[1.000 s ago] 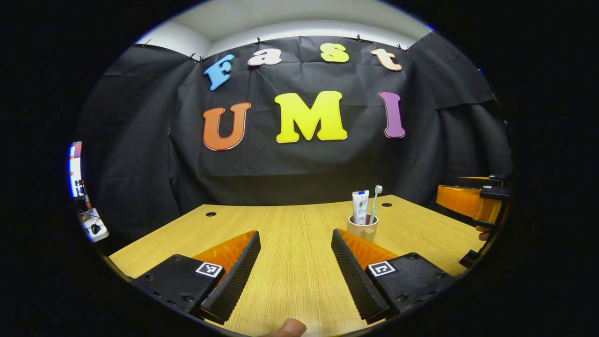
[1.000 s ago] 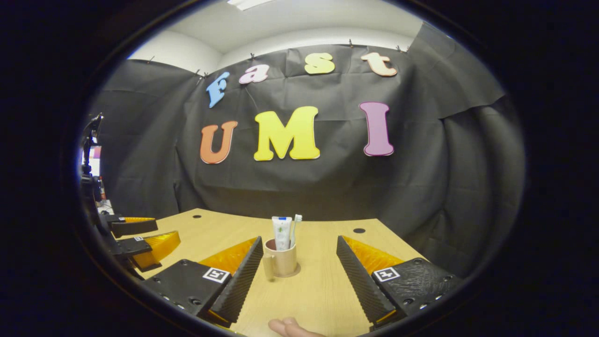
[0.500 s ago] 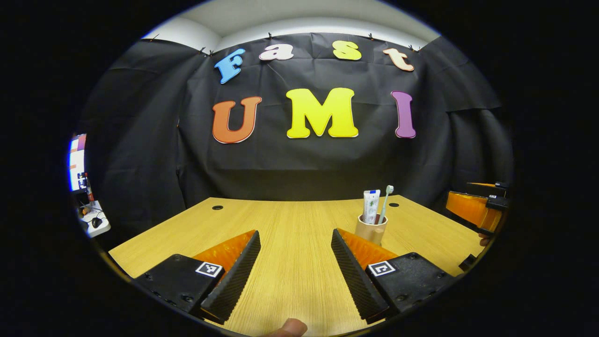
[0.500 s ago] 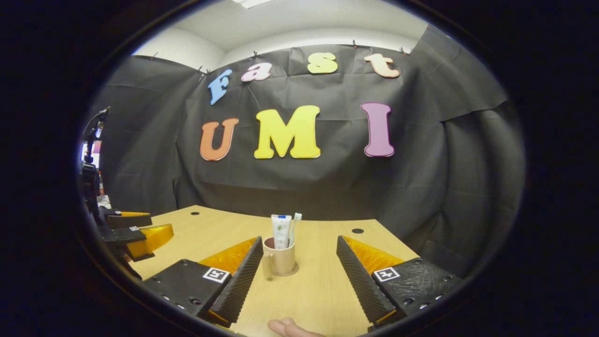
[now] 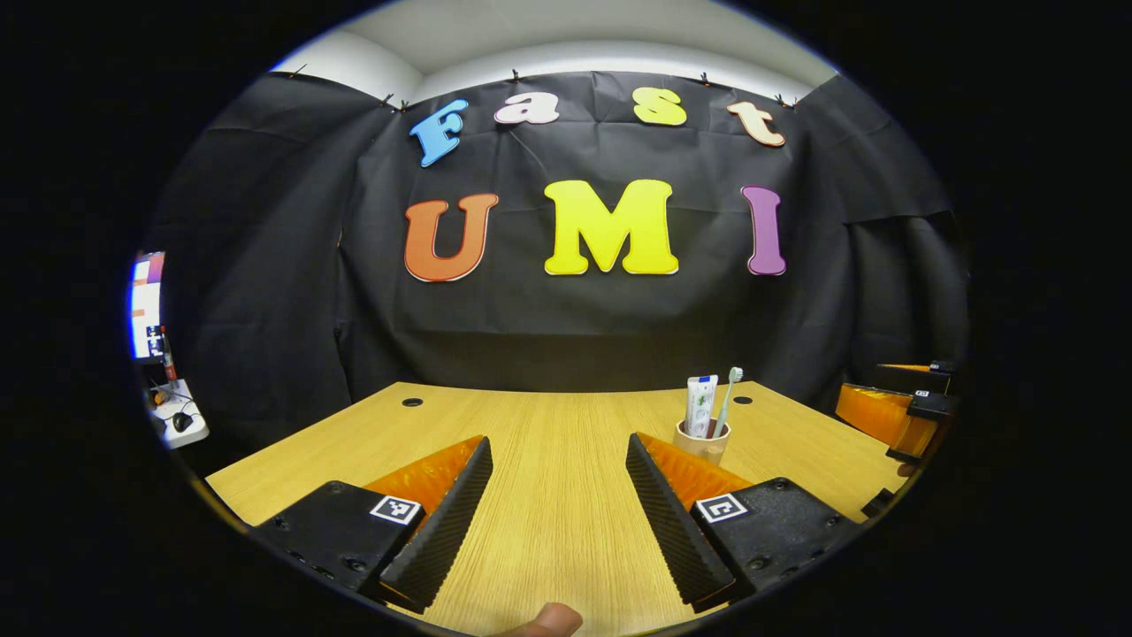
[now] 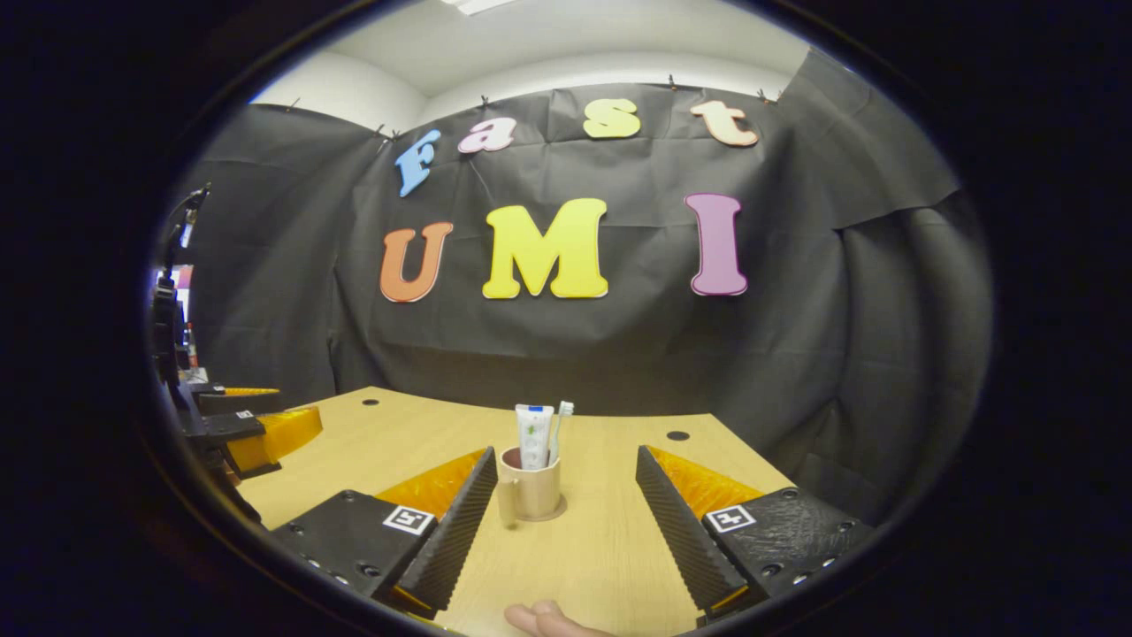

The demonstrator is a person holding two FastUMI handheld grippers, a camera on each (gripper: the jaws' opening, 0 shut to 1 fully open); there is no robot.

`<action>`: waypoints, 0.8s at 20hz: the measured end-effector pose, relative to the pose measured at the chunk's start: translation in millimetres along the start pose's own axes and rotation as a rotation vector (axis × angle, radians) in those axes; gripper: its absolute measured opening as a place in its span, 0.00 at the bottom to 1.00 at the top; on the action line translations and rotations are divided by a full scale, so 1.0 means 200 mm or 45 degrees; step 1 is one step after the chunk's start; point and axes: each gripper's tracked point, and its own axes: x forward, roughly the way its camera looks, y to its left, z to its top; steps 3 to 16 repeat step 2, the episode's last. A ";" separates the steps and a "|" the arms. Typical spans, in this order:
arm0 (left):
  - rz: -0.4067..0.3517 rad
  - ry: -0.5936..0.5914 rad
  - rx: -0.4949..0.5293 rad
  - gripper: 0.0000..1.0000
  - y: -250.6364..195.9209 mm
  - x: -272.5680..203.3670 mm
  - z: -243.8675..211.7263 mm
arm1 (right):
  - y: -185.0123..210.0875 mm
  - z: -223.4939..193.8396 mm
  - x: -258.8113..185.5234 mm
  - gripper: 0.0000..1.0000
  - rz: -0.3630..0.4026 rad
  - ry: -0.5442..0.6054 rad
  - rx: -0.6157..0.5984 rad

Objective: Put the toothbrush and toothpaste on the desktop into the cup, then pick up the cup and place it on the coaster on the desktop.

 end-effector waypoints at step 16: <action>0.007 0.010 0.008 0.97 0.02 0.00 -0.01 | 0.01 0.00 -0.01 0.95 0.005 -0.005 -0.003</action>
